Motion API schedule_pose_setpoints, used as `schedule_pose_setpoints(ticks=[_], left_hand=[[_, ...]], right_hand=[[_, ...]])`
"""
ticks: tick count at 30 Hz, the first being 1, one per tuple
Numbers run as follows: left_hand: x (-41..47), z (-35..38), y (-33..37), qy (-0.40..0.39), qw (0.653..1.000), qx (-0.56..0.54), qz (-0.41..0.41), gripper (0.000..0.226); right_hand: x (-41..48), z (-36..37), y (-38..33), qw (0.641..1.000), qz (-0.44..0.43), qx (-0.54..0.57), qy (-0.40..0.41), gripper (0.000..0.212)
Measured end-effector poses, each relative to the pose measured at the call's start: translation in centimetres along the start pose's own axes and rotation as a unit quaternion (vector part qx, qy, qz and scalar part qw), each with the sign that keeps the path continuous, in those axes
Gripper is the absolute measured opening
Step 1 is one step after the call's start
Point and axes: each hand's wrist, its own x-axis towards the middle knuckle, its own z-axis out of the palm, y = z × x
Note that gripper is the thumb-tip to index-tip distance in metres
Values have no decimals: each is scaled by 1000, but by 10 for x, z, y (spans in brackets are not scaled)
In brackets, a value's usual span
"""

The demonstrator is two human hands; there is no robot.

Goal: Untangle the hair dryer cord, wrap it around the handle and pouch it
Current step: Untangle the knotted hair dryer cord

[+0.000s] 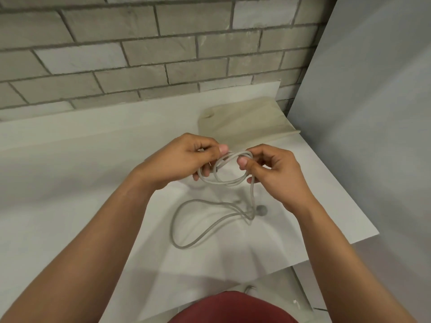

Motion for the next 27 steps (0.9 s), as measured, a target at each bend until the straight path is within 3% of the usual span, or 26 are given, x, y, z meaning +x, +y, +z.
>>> schedule_pose_setpoints(ticks=[5,8,11,13,16,20,23,27], left_hand=[[-3,17,-15,59,997,-52,-15,23],[-5,35,-24,171,969,-168,-52,25],[-8,48,-31,196,948,-239,-82,25],[-11,50,-33,176,965,-177,-80,22],[-13,40,-27,171,984,45,-11,18],[-4,24,-4,70,950,280,117,33],[0,23,10,27,937,319,141,24],[0,31,8,118,946,263,148,22]], right_hand=[[-3,-3,8,998,44,10,-35,5],[-8,-6,13,997,54,16,-43,6],[-9,-8,15,998,51,-2,-41,13],[-9,-10,15,998,50,-23,-44,14],[-9,-15,12,995,54,-48,-63,14],[-8,-15,6,994,36,-63,-84,15],[-8,-12,3,994,35,-61,-81,11],[-9,-13,2,997,50,-11,-63,6]])
